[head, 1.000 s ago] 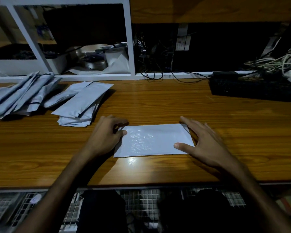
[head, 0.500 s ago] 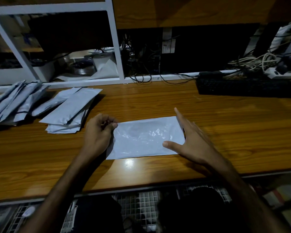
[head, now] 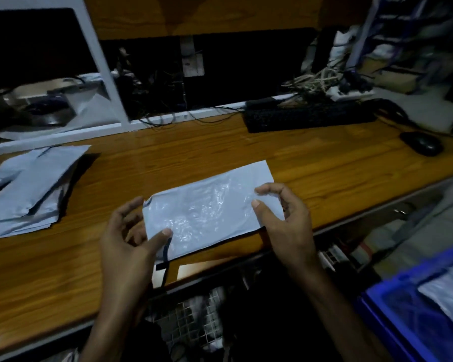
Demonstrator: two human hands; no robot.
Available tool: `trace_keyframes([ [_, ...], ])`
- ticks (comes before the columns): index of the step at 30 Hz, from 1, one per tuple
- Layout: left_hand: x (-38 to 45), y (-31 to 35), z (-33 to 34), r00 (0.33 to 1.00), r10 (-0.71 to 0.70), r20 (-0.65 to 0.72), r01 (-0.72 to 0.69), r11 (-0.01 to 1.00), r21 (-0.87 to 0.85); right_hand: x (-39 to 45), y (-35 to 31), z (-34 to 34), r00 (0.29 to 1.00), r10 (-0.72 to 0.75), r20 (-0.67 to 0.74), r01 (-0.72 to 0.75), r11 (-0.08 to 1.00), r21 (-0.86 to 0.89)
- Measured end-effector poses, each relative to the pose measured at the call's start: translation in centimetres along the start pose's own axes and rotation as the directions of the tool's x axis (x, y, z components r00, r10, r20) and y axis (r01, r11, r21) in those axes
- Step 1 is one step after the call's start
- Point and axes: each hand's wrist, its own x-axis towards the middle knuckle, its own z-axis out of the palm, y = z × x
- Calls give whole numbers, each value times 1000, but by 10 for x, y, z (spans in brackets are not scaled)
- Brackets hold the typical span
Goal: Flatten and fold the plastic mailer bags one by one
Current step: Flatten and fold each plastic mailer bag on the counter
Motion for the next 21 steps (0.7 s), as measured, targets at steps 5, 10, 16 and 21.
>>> trace_keyframes([
  [5,-23,-1,29,990,42,135,-35,998,-54,-28,-18,-49,994,25,-103,-28,999,-27],
  [10,-44,2,86,886,69,459,-35,996,-83,-60,-42,-132,979,116,-169,-139,981,-132],
  [16,-90,22,183,650,11,760,76,994,-79,-120,-42,-241,906,225,-358,-354,867,-351],
  [21,-141,25,268,410,30,912,-15,1000,-26,-161,-11,-310,709,376,-596,-667,634,-393],
])
